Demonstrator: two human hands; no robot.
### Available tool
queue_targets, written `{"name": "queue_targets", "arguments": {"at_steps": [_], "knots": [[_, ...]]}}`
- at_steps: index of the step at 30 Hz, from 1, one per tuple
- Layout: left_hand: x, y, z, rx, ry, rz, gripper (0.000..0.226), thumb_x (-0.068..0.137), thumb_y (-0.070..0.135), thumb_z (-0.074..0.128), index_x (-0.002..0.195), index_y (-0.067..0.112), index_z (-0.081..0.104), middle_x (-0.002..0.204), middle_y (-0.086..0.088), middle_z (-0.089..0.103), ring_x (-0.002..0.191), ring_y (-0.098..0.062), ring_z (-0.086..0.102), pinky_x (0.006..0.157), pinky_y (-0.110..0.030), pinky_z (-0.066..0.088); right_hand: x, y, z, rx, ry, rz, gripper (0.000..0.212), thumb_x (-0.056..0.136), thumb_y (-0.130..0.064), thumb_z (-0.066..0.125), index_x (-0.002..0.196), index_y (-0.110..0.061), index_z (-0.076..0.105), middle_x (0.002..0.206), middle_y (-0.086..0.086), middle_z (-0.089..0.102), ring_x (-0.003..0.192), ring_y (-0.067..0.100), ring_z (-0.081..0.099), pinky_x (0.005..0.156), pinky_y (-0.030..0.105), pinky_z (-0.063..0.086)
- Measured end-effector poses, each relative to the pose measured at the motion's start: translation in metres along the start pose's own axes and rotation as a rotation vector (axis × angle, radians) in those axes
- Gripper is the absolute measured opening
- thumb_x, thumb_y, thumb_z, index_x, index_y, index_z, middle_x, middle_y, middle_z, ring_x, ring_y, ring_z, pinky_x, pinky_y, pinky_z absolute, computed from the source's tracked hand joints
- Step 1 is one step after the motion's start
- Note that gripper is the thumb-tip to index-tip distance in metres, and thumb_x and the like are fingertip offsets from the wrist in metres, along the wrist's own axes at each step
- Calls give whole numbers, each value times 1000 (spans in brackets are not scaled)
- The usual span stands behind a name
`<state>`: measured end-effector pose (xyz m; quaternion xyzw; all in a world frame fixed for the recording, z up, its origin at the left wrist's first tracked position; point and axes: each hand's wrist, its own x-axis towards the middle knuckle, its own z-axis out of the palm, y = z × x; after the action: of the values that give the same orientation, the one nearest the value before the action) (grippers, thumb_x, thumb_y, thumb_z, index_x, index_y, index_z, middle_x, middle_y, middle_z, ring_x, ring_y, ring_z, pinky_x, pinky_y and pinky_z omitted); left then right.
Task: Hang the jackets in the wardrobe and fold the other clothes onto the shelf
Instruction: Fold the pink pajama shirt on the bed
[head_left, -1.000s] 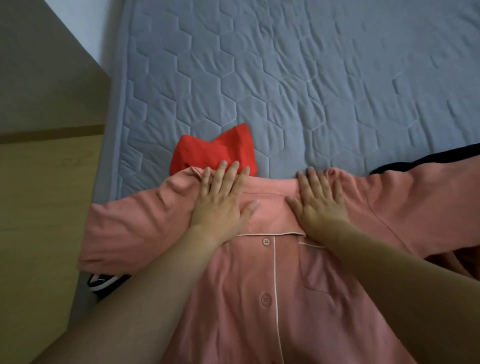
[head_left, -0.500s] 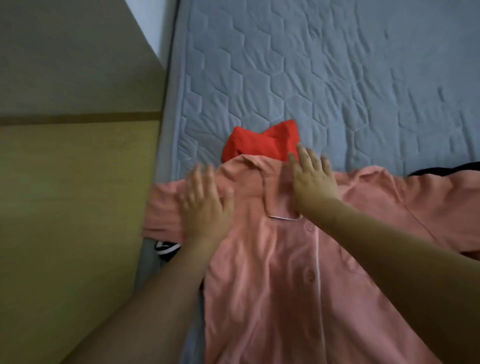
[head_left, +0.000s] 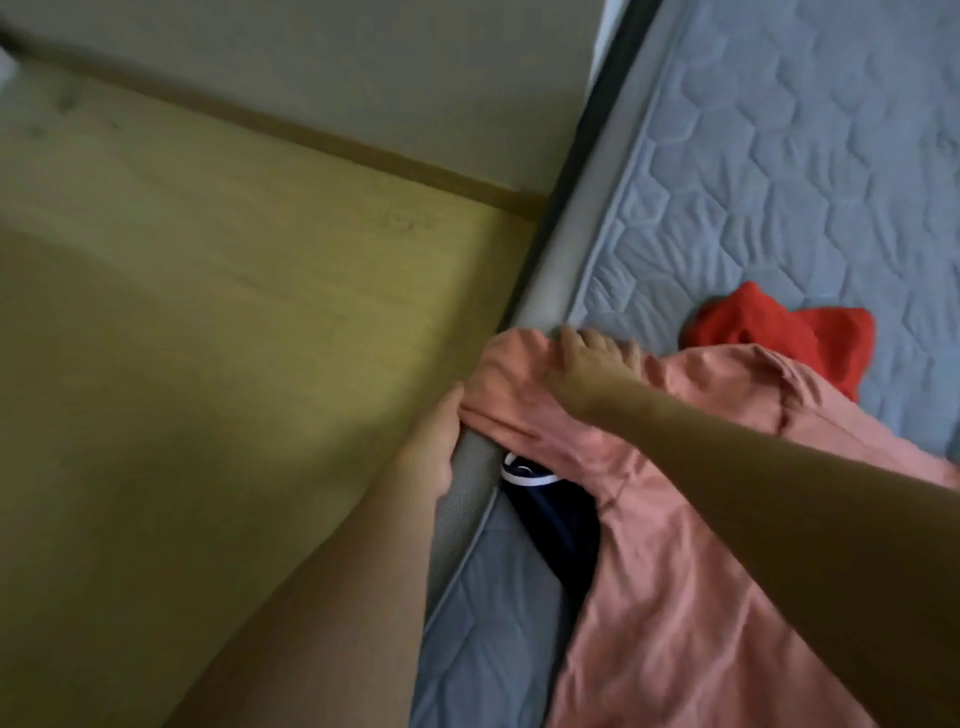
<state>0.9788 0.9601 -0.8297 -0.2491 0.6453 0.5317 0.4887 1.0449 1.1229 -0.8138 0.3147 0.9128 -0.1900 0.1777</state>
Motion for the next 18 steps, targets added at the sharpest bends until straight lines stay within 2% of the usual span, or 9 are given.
{"name": "queue_targets", "arguments": {"at_steps": [1,3,4,6,8,11,13,16,18], "knots": [[6,2,0,0,-6,-10,34,98,41,50,102,12,68,95,-8,73,83,-21,69,66,-27,56,11,-7,-1,-38,22,33,49,93,-49,32,134,-23,38,138,14,42,132,32,36,109,50,17],[15,2,2,51,11,-1,34,98,33,51,117,8,65,118,-13,67,104,-25,64,88,-34,53,27,-19,-7,-82,27,94,51,90,-52,37,131,-22,42,129,15,46,126,35,41,106,48,24],[19,2,3,68,18,-9,37,98,30,51,125,5,61,127,-14,62,114,-26,59,99,-37,48,33,-25,-12,-71,-1,103,50,88,-50,40,128,-21,44,123,13,52,123,34,45,104,48,27],[25,3,3,75,30,-16,37,98,23,51,127,2,59,131,-15,58,119,-28,55,104,-35,43,42,-38,-20,28,-113,66,38,84,-38,48,116,-18,54,105,6,63,109,28,58,102,48,37],[27,4,2,44,38,-17,34,99,18,49,127,1,58,130,-16,58,120,-29,54,101,-33,43,48,-49,-26,34,-265,-4,32,84,-28,53,109,-10,64,99,9,69,97,28,65,92,45,50],[19,9,-4,-145,51,-31,33,98,17,48,125,1,59,128,-16,60,120,-28,55,103,-35,44,53,-57,-32,22,-336,21,36,91,-28,57,118,-5,62,116,11,62,109,29,58,86,33,47],[4,20,-6,-361,45,-8,30,95,13,49,117,0,63,115,-17,65,112,-30,60,94,-36,50,52,-52,-40,240,-320,72,30,91,-25,60,117,-9,61,107,7,58,105,28,56,80,30,41],[-28,46,6,-703,32,154,21,89,-2,45,92,-3,66,84,-14,71,85,-26,66,73,-28,56,42,-36,-65,646,-243,99,9,90,-17,60,97,-13,65,90,3,58,81,19,53,67,23,41],[-51,59,28,-681,131,374,20,86,-6,47,79,1,63,71,-9,67,71,-19,62,64,-24,52,31,-14,-92,876,-228,165,8,93,-19,55,89,-18,61,90,3,61,79,17,52,64,23,37]]}}
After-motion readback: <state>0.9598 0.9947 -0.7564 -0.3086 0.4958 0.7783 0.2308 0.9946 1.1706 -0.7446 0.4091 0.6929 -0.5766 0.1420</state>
